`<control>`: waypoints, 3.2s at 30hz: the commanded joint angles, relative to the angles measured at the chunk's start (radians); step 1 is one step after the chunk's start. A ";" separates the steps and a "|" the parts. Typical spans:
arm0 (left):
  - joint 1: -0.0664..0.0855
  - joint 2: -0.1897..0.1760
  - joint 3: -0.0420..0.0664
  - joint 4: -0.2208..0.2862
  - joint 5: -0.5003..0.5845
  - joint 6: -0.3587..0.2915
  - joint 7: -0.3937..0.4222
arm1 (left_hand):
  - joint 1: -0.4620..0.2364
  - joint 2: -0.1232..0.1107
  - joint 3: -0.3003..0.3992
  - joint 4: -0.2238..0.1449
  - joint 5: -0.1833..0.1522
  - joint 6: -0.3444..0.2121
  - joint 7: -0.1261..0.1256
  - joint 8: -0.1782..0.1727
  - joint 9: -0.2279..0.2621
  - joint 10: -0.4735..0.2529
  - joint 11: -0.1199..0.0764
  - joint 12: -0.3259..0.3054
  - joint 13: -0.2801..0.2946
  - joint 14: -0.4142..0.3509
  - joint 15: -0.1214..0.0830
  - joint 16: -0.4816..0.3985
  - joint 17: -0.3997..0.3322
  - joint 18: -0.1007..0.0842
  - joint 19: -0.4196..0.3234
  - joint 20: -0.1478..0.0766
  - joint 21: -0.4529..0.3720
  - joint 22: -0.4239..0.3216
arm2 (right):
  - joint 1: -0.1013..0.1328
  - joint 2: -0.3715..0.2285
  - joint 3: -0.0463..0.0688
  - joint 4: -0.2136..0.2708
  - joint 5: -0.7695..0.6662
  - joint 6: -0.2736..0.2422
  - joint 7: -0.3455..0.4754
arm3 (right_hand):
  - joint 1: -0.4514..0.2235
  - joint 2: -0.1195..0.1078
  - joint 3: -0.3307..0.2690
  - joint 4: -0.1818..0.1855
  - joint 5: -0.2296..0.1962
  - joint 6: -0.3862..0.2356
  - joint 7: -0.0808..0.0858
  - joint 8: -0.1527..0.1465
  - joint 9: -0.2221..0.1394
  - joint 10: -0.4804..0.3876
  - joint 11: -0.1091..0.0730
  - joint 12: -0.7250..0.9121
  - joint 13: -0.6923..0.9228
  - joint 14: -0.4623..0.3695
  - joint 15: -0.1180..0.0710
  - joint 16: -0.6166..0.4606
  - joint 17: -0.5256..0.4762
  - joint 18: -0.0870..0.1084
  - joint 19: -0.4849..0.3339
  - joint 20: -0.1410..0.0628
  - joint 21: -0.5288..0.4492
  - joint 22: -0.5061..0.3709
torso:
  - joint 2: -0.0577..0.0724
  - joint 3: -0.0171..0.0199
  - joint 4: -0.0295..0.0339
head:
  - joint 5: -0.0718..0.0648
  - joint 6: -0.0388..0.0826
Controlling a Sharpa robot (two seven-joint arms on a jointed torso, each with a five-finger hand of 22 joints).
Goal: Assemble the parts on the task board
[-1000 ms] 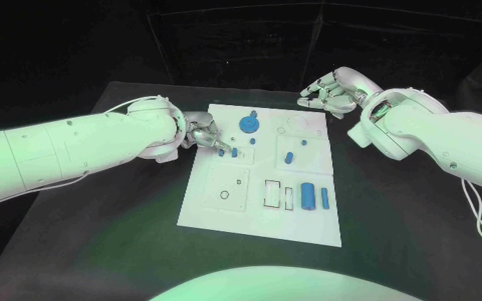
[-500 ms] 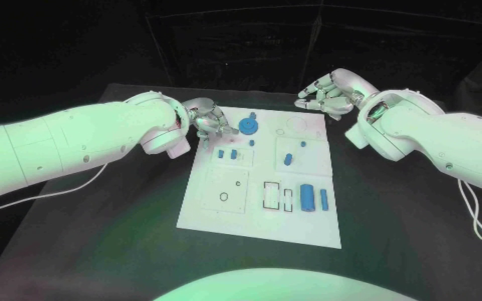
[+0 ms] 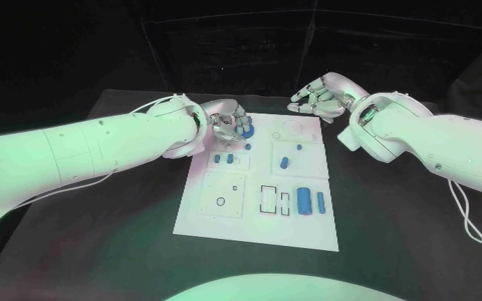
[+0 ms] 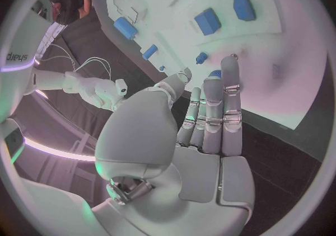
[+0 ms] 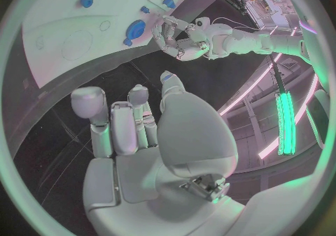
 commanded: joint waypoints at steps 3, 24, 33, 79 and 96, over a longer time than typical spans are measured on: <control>-0.004 0.032 0.000 -0.039 -0.212 -0.031 0.131 | 0.003 -0.027 0.004 -0.006 0.002 0.024 -0.005 -0.022 -0.037 -0.002 -0.001 -0.005 -0.031 0.056 0.002 0.093 0.077 0.011 0.018 0.004 0.024 0.013 | 0.002 0.005 0.001 -0.002 0.002 0.001 0.011 | 0.000 0.010 -0.004 0.003 0.005 -0.002 -0.002 0.003 0.000 -0.010 -0.001 -0.007 -0.002 0.035 -0.005 -0.007 -0.001 0.014 -0.004 -0.004 -0.006 -0.002 | 0.000 0.0001 0.0006 | -0.003 0.003; -0.018 0.091 0.001 -0.094 -0.379 0.093 0.080 | -0.013 -0.037 -0.029 0.008 -0.021 0.150 -0.039 -0.069 -0.148 0.072 -0.031 -0.018 -0.137 0.237 -0.028 0.392 0.355 -0.046 0.198 -0.023 0.419 0.370 | 0.002 0.012 0.001 -0.006 0.002 -0.005 0.019 | 0.006 0.014 -0.002 0.003 0.007 -0.007 -0.001 0.002 -0.001 -0.020 0.001 -0.017 -0.014 0.031 -0.004 -0.016 -0.012 0.016 -0.011 -0.003 -0.015 -0.018 | -0.001 -0.0006 0.0020 | -0.004 0.003; -0.024 0.113 0.001 -0.119 -0.406 0.089 0.081 | 0.014 -0.009 0.008 -0.001 -0.019 0.171 -0.037 -0.085 -0.172 0.086 -0.030 -0.041 -0.169 0.241 -0.029 0.398 0.355 -0.050 0.201 -0.024 0.443 0.395 | 0.002 0.016 0.001 -0.008 0.003 -0.010 0.021 | 0.007 0.015 -0.002 0.003 0.008 -0.008 -0.001 0.002 -0.001 -0.021 0.001 -0.018 -0.014 0.031 -0.004 -0.016 -0.012 0.016 -0.011 -0.003 -0.016 -0.018 | 0.000 0.0001 0.0009 | -0.004 0.000; -0.037 0.112 0.007 -0.120 -0.405 0.031 0.091 | 0.017 0.026 0.172 -0.049 -0.027 0.304 -0.051 -0.142 -0.229 0.245 -0.050 -0.158 -0.277 0.256 -0.045 0.421 0.351 -0.064 0.217 -0.039 0.533 0.493 | 0.002 0.021 0.001 -0.011 0.003 -0.005 0.021 | 0.008 0.017 -0.002 0.005 0.008 -0.008 0.000 0.002 -0.001 -0.021 0.001 -0.016 -0.012 0.031 -0.003 -0.016 -0.011 0.016 -0.011 -0.003 -0.016 -0.017 | -0.002 0.0000 0.0032 | -0.006 -0.002; -0.036 0.009 0.059 -0.029 -0.378 0.007 0.074 | 0.004 0.016 0.178 -0.052 -0.028 0.308 -0.048 -0.155 -0.233 0.253 -0.047 -0.177 -0.286 0.255 -0.043 0.416 0.339 -0.066 0.219 -0.038 0.541 0.501 | 0.001 0.025 0.001 -0.020 0.004 -0.001 0.022 | 0.008 0.017 -0.002 0.005 0.008 -0.008 0.000 0.002 -0.001 -0.021 0.001 -0.016 -0.012 0.031 -0.003 -0.016 -0.011 0.016 -0.011 -0.003 -0.016 -0.017 | -0.003 -0.0011 0.0064 | 0.003 0.009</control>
